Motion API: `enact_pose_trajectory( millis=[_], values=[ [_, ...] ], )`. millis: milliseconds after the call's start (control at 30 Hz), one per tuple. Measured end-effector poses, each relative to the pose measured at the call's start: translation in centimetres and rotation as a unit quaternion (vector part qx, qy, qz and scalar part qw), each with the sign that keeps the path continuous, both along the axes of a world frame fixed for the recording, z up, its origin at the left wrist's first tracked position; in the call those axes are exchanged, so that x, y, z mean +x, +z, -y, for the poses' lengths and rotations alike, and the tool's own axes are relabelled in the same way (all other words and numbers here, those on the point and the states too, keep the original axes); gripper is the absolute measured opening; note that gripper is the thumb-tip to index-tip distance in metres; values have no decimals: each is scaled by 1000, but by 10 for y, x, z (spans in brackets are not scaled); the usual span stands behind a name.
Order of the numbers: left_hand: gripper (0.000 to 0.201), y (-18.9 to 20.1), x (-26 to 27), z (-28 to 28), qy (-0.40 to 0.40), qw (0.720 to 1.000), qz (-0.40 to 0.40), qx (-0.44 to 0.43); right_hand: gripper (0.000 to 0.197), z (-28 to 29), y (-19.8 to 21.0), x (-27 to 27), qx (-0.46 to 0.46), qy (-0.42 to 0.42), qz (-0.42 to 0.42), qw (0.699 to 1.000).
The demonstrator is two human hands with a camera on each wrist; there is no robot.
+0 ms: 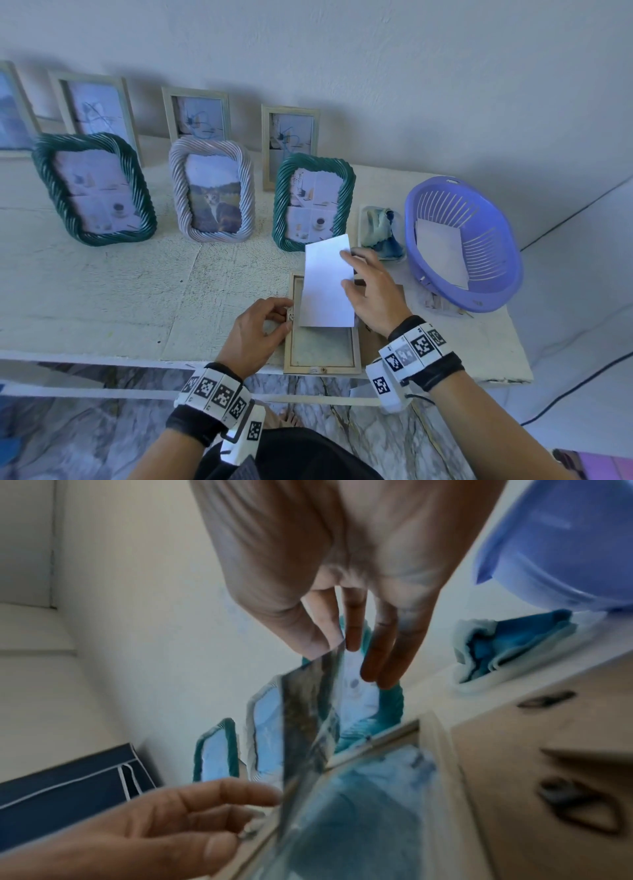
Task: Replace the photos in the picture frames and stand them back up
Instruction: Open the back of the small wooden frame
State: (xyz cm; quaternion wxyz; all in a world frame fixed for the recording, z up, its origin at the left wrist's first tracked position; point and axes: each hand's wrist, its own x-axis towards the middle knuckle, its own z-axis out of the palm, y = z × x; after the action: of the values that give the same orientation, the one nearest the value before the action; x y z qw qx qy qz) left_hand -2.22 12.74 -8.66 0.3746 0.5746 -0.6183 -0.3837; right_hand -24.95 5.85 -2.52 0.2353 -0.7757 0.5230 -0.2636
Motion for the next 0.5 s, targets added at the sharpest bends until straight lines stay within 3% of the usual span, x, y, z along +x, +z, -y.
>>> enact_pose_trajectory(
  millis=[200,267,333,400,500],
  values=[
    [32,25,-5,3,48,999,10,-12,44,-18,26,1,-71,-27,79,994],
    [50,47,-12,5,43,995,-87,28,44,-28,32,6,-53,-23,111,992],
    [61,71,-20,6,0,974,-208,87,44,-40,37,14,-22,-3,133,991],
    [54,89,-28,5,-30,946,-293,134,47,-51,43,25,27,16,149,988],
    [32,98,-35,8,-14,932,-331,145,44,-62,50,33,75,19,174,982]
  ],
)
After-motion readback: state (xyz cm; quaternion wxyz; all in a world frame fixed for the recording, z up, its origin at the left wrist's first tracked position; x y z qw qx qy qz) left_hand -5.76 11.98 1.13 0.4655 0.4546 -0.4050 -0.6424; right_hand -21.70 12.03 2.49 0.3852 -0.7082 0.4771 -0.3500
